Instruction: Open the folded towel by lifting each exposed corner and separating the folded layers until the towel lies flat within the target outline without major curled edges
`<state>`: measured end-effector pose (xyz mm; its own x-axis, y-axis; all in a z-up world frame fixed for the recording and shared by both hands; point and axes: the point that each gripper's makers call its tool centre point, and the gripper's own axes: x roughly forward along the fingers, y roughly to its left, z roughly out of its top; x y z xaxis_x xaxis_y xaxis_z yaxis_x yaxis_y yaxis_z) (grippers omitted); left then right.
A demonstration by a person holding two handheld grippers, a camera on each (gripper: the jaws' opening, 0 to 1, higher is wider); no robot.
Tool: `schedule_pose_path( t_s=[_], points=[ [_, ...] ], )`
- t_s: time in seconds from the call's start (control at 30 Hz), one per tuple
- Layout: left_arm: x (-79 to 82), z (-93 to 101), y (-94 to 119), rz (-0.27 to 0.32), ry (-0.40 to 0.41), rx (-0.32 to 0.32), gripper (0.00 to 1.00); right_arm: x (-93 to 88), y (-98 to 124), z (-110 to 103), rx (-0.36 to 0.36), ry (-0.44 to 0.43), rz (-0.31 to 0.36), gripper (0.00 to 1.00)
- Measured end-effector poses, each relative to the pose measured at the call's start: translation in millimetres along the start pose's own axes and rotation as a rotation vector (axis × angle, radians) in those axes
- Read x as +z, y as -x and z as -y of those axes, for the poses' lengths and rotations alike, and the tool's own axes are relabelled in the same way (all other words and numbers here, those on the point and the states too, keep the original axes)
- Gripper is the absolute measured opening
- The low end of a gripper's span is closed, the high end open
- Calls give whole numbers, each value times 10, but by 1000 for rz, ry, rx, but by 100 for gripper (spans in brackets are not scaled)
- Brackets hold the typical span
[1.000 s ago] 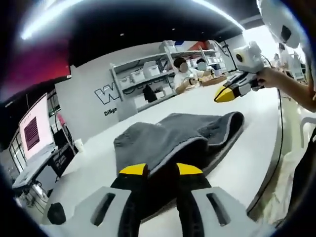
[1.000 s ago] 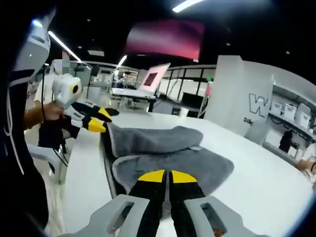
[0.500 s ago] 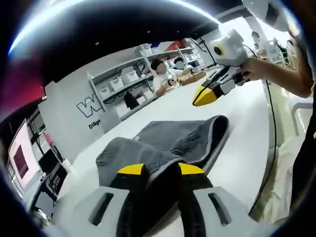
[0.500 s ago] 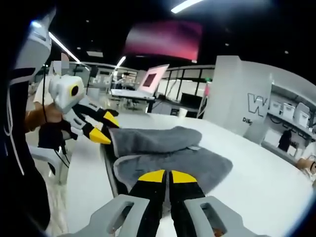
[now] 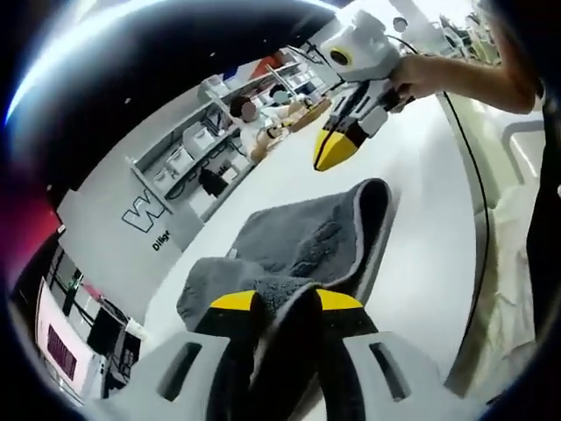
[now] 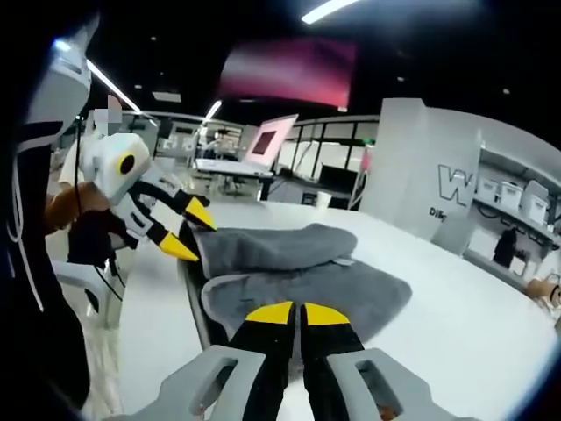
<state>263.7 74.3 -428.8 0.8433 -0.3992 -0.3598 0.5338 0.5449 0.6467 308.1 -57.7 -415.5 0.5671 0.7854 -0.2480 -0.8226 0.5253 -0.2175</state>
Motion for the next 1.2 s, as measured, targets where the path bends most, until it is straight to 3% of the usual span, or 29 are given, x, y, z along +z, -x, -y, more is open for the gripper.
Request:
schedule_pose_path(
  t_s=[0.3, 0.53, 0.83, 1.0, 1.2],
  points=[
    [-79, -18, -31, -50, -113, -22, 24, -1, 2, -7, 1, -2, 1, 0],
    [32, 20, -163, -49, -208, -57, 24, 7, 18, 11, -4, -2, 2, 0],
    [-38, 38, -215, -88, -248, -99, 22, 10, 34, 28, -7, -3, 2, 0],
    [-44, 28, -218, -78, -231, -114, 7, 5, 26, 27, -7, -6, 2, 0],
    [-24, -31, -222, -59, -188, -100, 4, 1, 16, 15, -3, -8, 1, 0]
  ],
)
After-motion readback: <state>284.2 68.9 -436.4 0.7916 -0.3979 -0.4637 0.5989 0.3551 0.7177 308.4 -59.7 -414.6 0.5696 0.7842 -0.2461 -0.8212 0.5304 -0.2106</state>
